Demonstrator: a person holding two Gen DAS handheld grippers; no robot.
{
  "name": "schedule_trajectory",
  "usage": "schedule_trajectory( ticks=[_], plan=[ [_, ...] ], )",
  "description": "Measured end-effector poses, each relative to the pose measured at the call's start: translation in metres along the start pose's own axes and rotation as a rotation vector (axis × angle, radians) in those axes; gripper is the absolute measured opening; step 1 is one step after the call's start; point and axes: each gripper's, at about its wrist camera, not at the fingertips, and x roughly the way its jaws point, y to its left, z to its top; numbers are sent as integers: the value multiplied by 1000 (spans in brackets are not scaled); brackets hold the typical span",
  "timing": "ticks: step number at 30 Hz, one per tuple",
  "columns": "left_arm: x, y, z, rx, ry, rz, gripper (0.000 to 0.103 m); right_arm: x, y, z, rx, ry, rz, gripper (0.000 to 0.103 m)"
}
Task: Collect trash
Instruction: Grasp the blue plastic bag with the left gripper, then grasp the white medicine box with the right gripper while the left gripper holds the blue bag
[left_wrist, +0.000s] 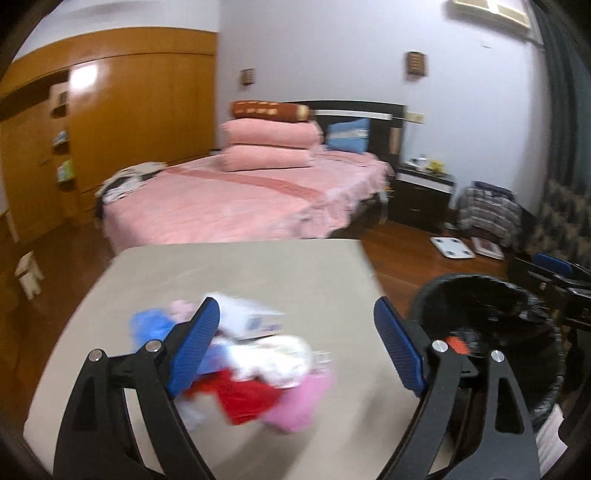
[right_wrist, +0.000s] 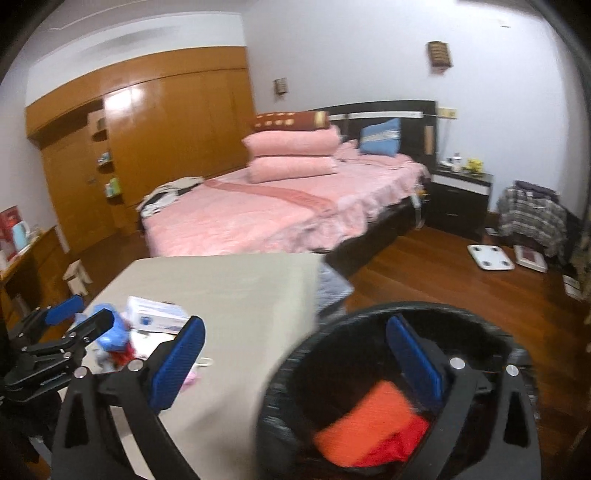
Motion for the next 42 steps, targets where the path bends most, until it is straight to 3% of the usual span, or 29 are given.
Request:
schedule_trajectory(
  ticks=[5,10,23,26,31,42],
  plan=[
    [5,59,-10,-66,37,115,83,30,50,-7,-57,16,64,97],
    [17,96,-18,-103,67,173,82,56,85,-15,-96,44,103,97],
    [59,121,-36,-151,154,141,75,93,105,-22,-126,111,105,97],
    [72,123,-39,-151,183,130,66,97,106,-23,-128,121,104,97],
    [82,124,-44,-163,211,79,33,104,110,-22,-135,131,104,97],
    [52,134,-27,-194,118,76,30,117,135,-15,-129,132,150,97]
  ],
)
